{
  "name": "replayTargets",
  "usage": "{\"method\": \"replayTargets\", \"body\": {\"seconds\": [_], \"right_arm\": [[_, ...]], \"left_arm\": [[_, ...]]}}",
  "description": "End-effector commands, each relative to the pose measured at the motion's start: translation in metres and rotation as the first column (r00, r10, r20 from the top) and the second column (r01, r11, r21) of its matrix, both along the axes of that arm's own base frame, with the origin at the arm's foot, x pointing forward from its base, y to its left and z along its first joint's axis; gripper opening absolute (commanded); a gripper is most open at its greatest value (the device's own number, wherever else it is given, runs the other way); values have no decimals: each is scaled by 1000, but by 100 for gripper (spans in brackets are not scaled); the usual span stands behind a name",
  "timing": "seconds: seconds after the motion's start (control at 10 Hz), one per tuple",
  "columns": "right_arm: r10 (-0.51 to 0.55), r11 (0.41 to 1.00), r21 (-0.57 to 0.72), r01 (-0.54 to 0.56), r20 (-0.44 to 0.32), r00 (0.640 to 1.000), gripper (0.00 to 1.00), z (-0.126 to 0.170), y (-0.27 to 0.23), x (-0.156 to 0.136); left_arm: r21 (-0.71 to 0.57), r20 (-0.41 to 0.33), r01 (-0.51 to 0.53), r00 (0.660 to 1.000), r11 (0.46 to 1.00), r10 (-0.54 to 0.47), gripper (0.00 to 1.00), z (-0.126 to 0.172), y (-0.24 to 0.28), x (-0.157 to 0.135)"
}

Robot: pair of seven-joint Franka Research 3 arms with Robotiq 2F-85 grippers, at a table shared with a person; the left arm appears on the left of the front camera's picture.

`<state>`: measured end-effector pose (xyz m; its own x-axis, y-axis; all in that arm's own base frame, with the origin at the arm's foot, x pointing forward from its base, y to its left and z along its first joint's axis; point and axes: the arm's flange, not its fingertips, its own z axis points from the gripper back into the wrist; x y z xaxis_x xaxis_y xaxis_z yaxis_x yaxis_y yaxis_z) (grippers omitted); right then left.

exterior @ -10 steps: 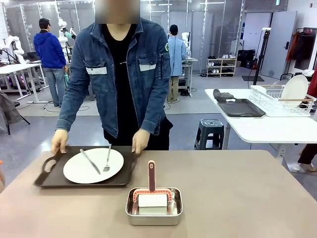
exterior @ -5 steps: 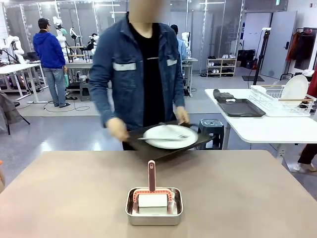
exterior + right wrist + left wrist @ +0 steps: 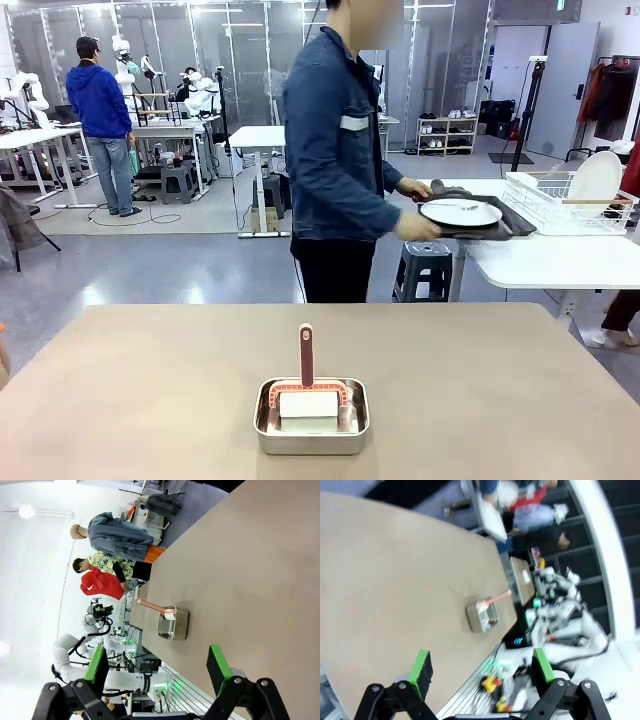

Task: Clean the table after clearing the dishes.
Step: When the right (or left) Handle tray is removed, use the right hand (or left hand) to clean the right (or left) side of the table with the Lint Roller.

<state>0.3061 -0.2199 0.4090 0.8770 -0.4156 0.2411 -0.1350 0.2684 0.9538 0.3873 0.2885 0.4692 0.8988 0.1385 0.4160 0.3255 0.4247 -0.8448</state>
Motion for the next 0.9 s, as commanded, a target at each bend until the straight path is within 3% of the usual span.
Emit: {"method": "replayTargets", "body": {"seconds": [0.0, 0.1, 0.4, 0.6, 0.8], "right_arm": [[0, 1000, 3, 0, 8, 1000, 100, 2, 1, 1], [0, 1000, 3, 0, 8, 1000, 100, 2, 1, 1], [0, 1000, 3, 0, 8, 1000, 100, 2, 1, 1], [0, 1000, 3, 0, 8, 1000, 100, 2, 1, 1], [0, 1000, 3, 0, 8, 1000, 100, 2, 1, 1]], "left_arm": [[299, 137, 178, 964, 938, -227, 100, 58, -76, 22], [398, 139, 230, 942, 888, -306, 100, 74, -108, 30], [695, 49, 419, 784, 585, -619, 100, 92, -268, 51], [808, -59, 472, 660, 353, -749, 100, 84, -366, 58], [863, -151, 471, 585, 183, -797, 100, 61, -437, 63]]}}
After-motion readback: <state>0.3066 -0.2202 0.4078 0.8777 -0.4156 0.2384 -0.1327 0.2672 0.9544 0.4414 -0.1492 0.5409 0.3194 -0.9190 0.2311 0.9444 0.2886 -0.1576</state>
